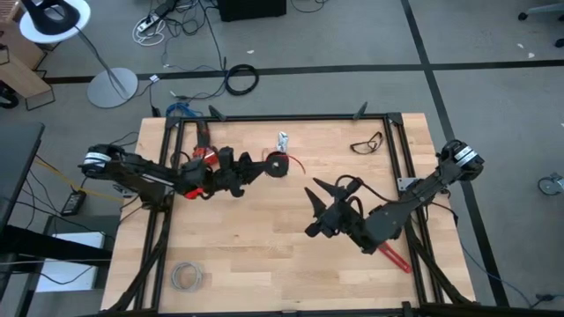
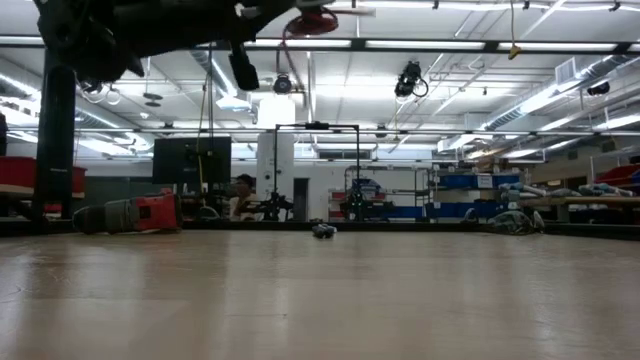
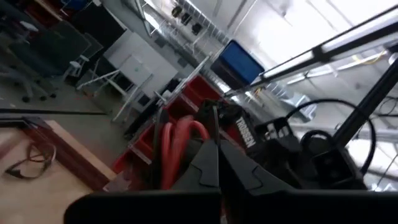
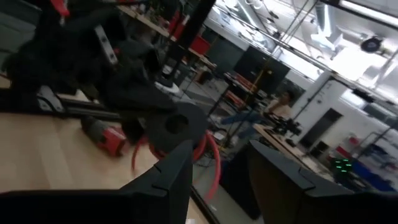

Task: Coil cords
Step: Coil the red wire onto the black spool

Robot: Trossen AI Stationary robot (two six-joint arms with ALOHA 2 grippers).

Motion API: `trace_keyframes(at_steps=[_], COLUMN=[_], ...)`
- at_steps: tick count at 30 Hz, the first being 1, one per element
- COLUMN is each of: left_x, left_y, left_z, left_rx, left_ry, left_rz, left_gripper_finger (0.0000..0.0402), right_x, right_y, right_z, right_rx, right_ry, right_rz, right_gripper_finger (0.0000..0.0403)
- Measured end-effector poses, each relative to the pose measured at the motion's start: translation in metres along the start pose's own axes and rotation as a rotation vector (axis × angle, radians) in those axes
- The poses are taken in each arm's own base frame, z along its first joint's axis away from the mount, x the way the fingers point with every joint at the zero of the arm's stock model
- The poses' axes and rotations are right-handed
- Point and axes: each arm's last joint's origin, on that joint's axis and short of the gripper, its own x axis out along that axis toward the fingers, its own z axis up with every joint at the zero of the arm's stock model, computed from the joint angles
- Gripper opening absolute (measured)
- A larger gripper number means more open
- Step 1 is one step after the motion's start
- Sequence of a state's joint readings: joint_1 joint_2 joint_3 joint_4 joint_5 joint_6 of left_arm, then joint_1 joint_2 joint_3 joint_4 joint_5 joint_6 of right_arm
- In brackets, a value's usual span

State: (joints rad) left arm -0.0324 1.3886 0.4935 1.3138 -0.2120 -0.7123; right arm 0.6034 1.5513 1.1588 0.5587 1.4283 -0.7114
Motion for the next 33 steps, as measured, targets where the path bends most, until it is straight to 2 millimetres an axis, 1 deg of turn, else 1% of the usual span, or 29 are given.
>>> trace_keyframes(at_steps=[3, 6, 10, 14, 23, 30, 33], left_x=[-0.002, -0.002, -0.002, -0.001, -0.001, -0.001, -0.001], left_y=[0.008, 0.011, 0.011, 0.012, 0.014, 0.014, 0.014], left_z=[-0.004, -0.008, -0.008, -0.006, -0.008, -0.009, -0.01], left_rx=[-0.015, -0.012, 0.012, 0.017, 0.098, 0.133, 0.162], left_ry=[0.018, 0.032, 0.032, 0.031, 0.071, 0.094, 0.115], left_rz=[0.006, 0.013, 0.012, 0.001, 0.001, -0.015, -0.034], left_gripper_finger=[0.0, 0.0, 0.0, 0.0, 0.0, 0.0, 0.0], right_x=[0.009, 0.018, 0.027, 0.037, 0.068, 0.074, 0.08], right_y=[0.0, 0.0, 0.001, 0.002, -0.005, -0.005, -0.006], right_z=[-0.003, -0.005, -0.009, -0.016, -0.025, -0.027, -0.031], right_rx=[0.034, 0.039, 0.058, 0.038, 0.011, 0.013, -0.016], right_ry=[-0.011, -0.008, -0.006, 0.016, 0.041, 0.03, 0.049], right_rz=[0.01, 0.006, 0.019, 0.023, 0.008, 0.045, 0.037], right_gripper_finger=[0.0147, 0.0144, 0.0142, 0.0141, 0.0141, 0.0141, 0.0141])
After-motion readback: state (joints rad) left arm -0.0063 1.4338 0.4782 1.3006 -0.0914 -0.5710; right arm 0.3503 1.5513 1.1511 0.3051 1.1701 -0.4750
